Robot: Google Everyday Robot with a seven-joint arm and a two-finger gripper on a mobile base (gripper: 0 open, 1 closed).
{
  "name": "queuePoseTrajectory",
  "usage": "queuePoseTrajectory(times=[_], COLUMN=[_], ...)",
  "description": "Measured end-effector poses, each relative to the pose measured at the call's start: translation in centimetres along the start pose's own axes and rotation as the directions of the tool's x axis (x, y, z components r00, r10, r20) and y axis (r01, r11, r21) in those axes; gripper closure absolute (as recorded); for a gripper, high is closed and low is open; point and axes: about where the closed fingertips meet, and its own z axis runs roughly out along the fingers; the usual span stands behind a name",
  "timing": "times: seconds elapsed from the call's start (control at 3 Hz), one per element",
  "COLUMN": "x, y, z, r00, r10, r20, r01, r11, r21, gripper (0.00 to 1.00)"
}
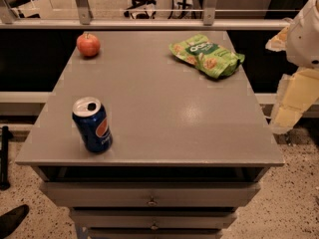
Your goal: Move pepsi can near apple
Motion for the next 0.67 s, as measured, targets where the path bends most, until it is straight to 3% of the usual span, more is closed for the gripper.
queuePoseTrajectory(times=[0.33, 0.67], x=[0.0, -1.5], y=[0.0, -0.2], z=[0.0, 1.5], r00=[1.0, 0.997], r10=[0.0, 0.012], r20=[0.0, 0.083], r01=[0.0, -0.011], r11=[1.0, 0.9999], r21=[0.0, -0.007], gripper=[0.0, 0.0])
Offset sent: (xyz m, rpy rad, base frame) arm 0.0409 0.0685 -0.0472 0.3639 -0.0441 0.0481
